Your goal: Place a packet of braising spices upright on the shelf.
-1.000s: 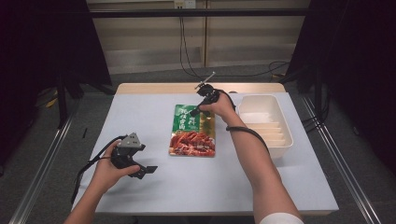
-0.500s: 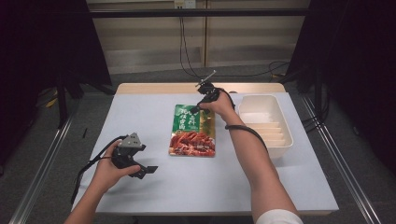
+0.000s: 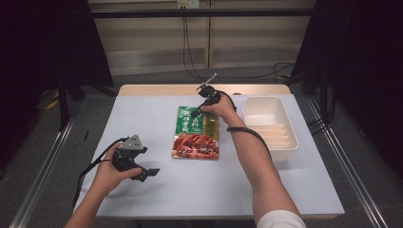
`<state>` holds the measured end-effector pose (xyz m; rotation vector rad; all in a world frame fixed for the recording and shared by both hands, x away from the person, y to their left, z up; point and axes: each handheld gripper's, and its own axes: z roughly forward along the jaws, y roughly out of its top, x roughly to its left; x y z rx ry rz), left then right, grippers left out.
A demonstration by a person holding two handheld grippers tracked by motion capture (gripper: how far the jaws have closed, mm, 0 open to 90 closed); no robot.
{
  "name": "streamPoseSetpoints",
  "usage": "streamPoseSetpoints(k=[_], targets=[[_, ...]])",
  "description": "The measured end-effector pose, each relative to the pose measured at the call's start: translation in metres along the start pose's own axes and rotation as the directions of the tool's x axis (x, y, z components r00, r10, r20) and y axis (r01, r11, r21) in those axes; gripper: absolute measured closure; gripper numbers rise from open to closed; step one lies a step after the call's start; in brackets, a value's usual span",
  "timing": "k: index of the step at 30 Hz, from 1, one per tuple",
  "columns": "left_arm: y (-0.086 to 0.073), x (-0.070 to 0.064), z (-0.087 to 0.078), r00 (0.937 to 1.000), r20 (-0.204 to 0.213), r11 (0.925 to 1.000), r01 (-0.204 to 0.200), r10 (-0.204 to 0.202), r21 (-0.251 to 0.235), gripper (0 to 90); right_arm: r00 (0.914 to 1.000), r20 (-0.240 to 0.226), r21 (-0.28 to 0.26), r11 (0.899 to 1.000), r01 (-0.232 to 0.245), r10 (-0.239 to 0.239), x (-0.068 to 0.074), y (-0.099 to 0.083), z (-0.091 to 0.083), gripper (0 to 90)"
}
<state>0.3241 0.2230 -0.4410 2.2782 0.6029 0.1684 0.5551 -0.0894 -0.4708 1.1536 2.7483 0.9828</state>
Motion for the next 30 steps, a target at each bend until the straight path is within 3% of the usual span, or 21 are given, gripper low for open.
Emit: streamPoseSetpoints(k=[1, 5, 12, 19, 21, 30], targets=[[0.001, 0.000, -0.001, 1.0000, 0.002, 0.9999, -0.003, 0.002, 0.016, 3.8, 0.9999, -0.009, 0.005, 1.000, -0.013, 0.013, 0.001, 0.000, 0.000, 8.1], [0.001, 0.000, -0.002, 1.0000, 0.000, 0.9999, 0.001, -0.001, 0.016, 4.0, 0.9999, 0.004, 0.012, 1.000, 0.009, -0.009, 0.004, -0.002, -0.002, 7.9], [0.001, -0.001, -0.002, 0.9999, 0.001, 0.9998, 0.017, -0.017, -0.013, 4.2, 0.9998, -0.014, -0.005, 1.000, 0.012, -0.012, 0.009, -0.001, -0.016, 10.6], [0.003, 0.001, -0.003, 1.0000, 0.008, 1.0000, 0.006, -0.006, -0.003, 4.7, 0.9996, -0.003, 0.004, 1.000, 0.028, -0.028, 0.018, -0.002, -0.026, 15.3], [0.003, 0.001, -0.003, 0.9998, 0.010, 0.9998, 0.015, -0.015, -0.012, 4.7, 0.9996, -0.006, 0.012, 1.000, 0.029, -0.029, 0.019, -0.002, -0.029, 21.0], [0.004, 0.001, -0.001, 0.9998, 0.011, 0.9999, 0.014, -0.014, -0.005, 5.1, 0.9970, -0.007, 0.057, 0.995, 0.078, -0.077, 0.018, -0.004, -0.025, 26.0]])
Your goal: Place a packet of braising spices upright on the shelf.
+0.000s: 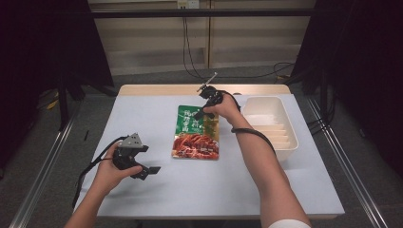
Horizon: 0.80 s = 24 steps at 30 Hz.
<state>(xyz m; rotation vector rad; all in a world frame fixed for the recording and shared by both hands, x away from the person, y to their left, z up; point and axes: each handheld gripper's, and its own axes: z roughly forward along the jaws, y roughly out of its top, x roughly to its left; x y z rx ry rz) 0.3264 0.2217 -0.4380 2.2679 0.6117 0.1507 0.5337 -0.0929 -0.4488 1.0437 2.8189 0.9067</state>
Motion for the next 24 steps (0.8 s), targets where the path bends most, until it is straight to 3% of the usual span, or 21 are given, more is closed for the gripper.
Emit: streamPoseSetpoints(k=[2, 6, 9, 11, 13, 18, 20, 24], targets=[[0.000, 0.000, 0.000, 1.0000, 0.002, 1.0000, 0.001, -0.001, 0.001, 5.1, 1.0000, -0.006, 0.011, 1.000, 0.006, -0.006, -0.001, 0.001, 0.000, 32.6], [0.001, 0.001, -0.002, 1.0000, 0.003, 0.9999, -0.008, 0.008, 0.009, 5.4, 0.9994, -0.001, 0.057, 0.998, 0.033, -0.033, 0.002, 0.004, 0.003, 37.5], [0.000, 0.001, -0.002, 1.0000, 0.000, 0.9999, 0.001, -0.001, -0.011, 5.5, 0.9978, 0.004, 0.080, 0.995, 0.066, -0.067, 0.005, 0.007, 0.004, 42.8], [0.000, 0.001, -0.001, 1.0000, 0.005, 0.9998, 0.000, 0.000, -0.018, 5.5, 0.9982, -0.001, 0.097, 0.993, 0.060, -0.061, 0.008, 0.011, 0.004, 46.6], [0.001, 0.002, -0.002, 1.0000, 0.005, 0.9999, -0.002, 0.002, -0.011, 5.7, 0.9956, -0.007, 0.131, 0.987, 0.093, -0.093, 0.008, 0.013, 0.004, 49.5], [0.000, 0.002, 0.000, 0.9999, 0.010, 0.9997, 0.008, -0.008, -0.023, 6.0, 0.9966, 0.012, 0.168, 0.983, 0.079, -0.082, 0.011, 0.019, 0.005, 56.3], [0.000, 0.001, 0.001, 0.9999, 0.011, 0.9997, 0.005, -0.004, -0.022, 6.3, 0.9967, -0.010, 0.182, 0.980, 0.081, -0.080, 0.011, 0.022, 0.005, 66.3], [0.000, 0.002, -0.001, 0.9999, 0.012, 0.9999, -0.012, 0.012, 0.001, 6.5, 0.9953, 0.005, 0.222, 0.971, 0.093, -0.097, 0.014, 0.028, 0.005, 73.5]])
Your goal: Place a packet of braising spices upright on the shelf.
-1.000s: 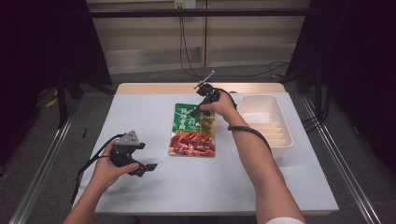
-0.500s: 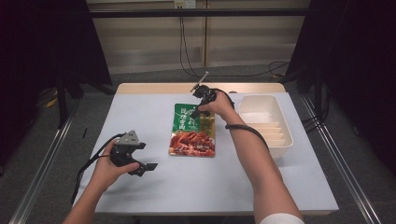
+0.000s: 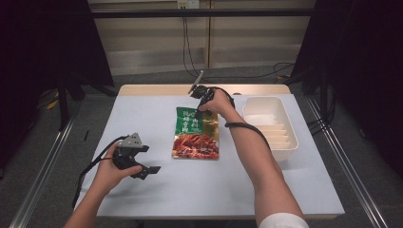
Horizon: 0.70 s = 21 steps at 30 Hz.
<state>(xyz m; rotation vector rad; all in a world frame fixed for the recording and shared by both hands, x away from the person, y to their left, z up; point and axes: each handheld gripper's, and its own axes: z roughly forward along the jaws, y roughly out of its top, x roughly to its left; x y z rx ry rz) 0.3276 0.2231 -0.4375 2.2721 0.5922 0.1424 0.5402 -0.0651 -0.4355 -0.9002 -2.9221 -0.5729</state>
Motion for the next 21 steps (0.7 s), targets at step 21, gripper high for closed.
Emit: streamPoseSetpoints(k=[21], targets=[[-0.004, -0.005, -0.010, 0.9986, -0.025, 0.9989, 0.046, -0.046, -0.010, 6.0, 0.9977, 0.041, 0.086, 0.995, 0.051, -0.055, 0.020, 0.001, -0.045, 90.0]])
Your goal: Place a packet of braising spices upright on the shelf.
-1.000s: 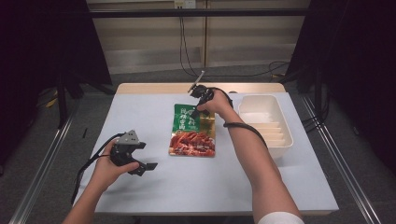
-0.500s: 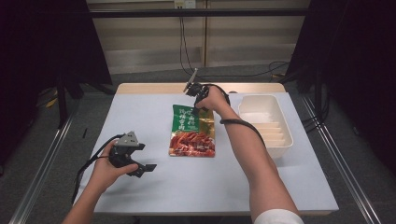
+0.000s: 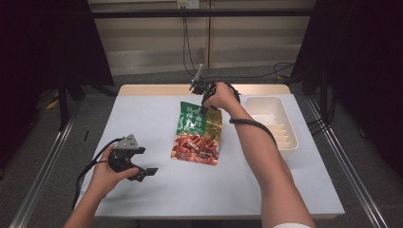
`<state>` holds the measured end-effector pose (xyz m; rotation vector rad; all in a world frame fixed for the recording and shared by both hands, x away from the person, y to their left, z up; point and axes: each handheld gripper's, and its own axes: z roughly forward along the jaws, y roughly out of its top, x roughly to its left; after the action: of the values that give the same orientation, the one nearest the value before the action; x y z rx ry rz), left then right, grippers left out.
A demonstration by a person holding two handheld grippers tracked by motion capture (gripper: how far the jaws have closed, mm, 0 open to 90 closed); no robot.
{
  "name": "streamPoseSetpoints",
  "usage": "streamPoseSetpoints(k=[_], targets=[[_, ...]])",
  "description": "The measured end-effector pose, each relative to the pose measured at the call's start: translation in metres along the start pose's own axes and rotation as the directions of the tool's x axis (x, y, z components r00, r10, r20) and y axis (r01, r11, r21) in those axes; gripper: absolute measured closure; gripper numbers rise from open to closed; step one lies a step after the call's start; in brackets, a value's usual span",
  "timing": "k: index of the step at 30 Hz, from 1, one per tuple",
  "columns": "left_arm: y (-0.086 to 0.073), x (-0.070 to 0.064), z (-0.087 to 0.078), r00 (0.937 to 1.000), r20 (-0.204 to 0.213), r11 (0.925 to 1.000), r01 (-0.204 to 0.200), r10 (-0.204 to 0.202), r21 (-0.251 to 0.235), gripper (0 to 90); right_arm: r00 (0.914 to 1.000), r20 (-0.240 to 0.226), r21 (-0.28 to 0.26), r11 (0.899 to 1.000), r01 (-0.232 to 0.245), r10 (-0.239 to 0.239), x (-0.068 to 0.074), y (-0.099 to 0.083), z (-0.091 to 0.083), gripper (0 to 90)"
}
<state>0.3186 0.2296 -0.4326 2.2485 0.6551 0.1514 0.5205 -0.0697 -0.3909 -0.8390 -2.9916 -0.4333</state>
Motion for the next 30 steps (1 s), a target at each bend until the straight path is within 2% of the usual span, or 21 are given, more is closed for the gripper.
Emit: streamPoseSetpoints(k=[4, 6, 11, 12, 15, 22, 30], targets=[[0.000, 0.001, 0.000, 0.9999, -0.012, 1.0000, 0.007, -0.007, 0.000, 5.2, 1.0000, 0.004, -0.003, 1.000, -0.007, 0.007, 0.005, -0.003, -0.012, 90.0], [0.000, 0.002, 0.001, 0.9999, -0.003, 0.9998, 0.013, -0.013, -0.012, 5.1, 0.9999, 0.005, -0.013, 1.000, -0.010, 0.010, 0.008, -0.004, -0.018, 90.0], [0.001, 0.002, 0.002, 0.9999, -0.014, 1.0000, 0.008, -0.008, -0.005, 4.7, 0.9999, 0.010, -0.002, 1.000, -0.008, 0.008, 0.017, -0.003, -0.035, 90.0], [0.001, 0.002, 0.002, 1.0000, -0.005, 0.9998, 0.005, -0.005, -0.021, 4.7, 0.9999, 0.009, -0.003, 1.000, -0.008, 0.008, 0.019, -0.003, -0.039, 90.0], [0.001, 0.002, 0.001, 0.9999, -0.009, 0.9999, 0.007, -0.007, -0.016, 4.8, 1.0000, 0.003, 0.004, 1.000, -0.009, 0.009, 0.025, 0.000, -0.049, 90.0], [0.001, 0.002, 0.002, 0.9999, -0.007, 0.9997, 0.009, -0.009, -0.022, 4.9, 0.9988, -0.021, 0.021, 0.999, -0.044, 0.044, 0.035, 0.003, -0.069, 90.0], [0.001, 0.002, 0.002, 1.0000, 0.002, 0.9996, 0.009, -0.009, -0.028, 5.1, 0.9977, -0.037, 0.043, 0.998, -0.055, 0.057, 0.043, 0.003, -0.083, 90.0]])
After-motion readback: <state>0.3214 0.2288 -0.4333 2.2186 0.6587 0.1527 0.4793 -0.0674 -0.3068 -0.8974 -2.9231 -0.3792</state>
